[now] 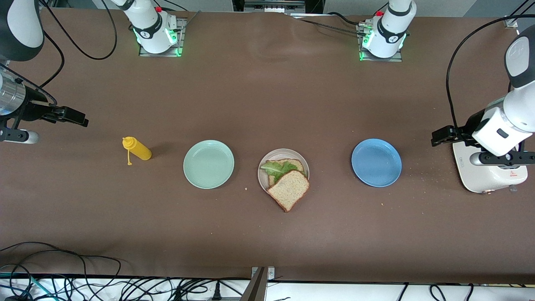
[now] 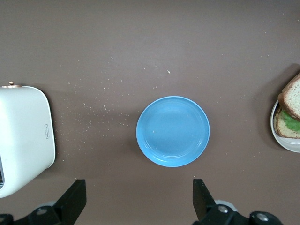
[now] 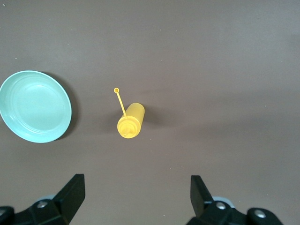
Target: Make sandwich on beige plate with both arms
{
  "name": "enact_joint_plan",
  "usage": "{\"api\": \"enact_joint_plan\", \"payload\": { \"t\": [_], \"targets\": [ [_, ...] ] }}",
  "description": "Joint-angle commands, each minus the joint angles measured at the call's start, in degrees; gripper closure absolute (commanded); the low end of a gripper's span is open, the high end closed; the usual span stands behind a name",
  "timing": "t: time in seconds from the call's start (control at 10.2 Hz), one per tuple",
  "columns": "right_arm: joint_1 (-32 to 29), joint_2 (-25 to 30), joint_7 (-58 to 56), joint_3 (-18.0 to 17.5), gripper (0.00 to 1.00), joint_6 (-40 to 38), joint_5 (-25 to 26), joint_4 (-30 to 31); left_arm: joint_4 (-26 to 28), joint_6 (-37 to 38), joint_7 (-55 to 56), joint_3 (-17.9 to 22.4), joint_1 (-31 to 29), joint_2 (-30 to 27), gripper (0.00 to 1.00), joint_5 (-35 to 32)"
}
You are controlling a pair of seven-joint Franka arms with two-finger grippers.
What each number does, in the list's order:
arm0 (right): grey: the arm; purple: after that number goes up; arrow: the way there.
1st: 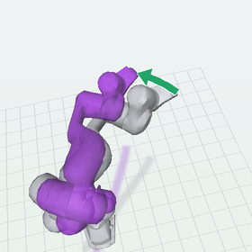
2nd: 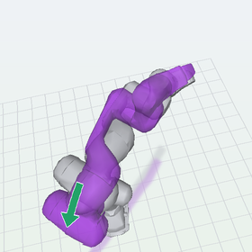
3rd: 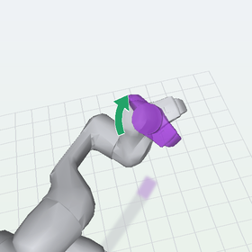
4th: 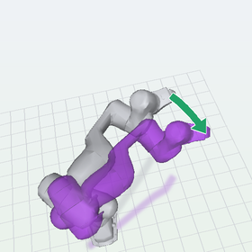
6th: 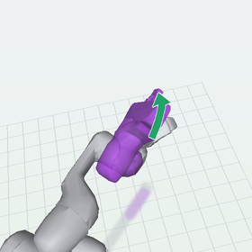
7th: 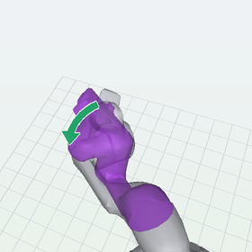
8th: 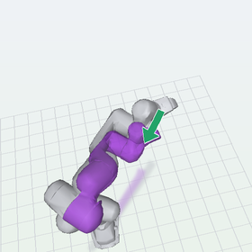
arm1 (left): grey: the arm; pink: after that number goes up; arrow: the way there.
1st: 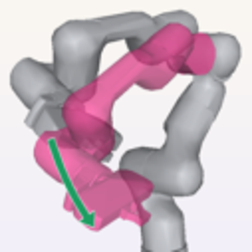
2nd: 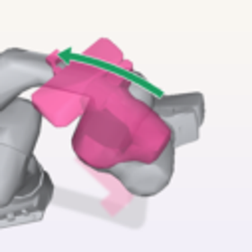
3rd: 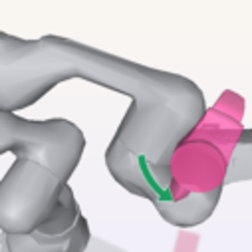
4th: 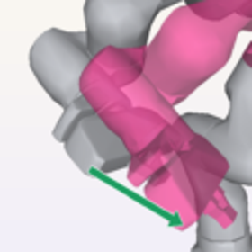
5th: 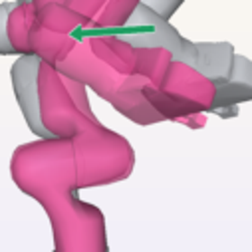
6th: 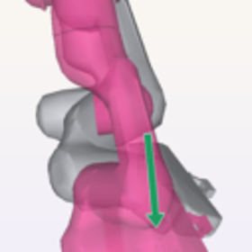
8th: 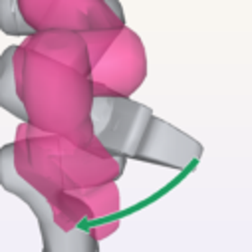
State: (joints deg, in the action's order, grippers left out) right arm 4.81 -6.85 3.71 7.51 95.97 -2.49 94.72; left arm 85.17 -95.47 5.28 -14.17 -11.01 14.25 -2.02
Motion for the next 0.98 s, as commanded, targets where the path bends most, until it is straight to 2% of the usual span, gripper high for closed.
{"api": "enact_joint_plan", "payload": {
  "t": [0.0, 0.88],
  "targets": [
    [0.1, -0.1, -0.2, 0.0, 0.00, -1.2, 0.4, -1.1, -2.3, 1.7, 0.4, -0.2, 0.3, 0.6, 0.00, -1.2],
    [0.4, -0.4, 0.2, -0.1, 0.00, -1.0, 0.5, -2.0, -2.2, 1.7, 0.2, -0.2, 0.3, 0.6, 0.00, -1.2]
  ]
}}
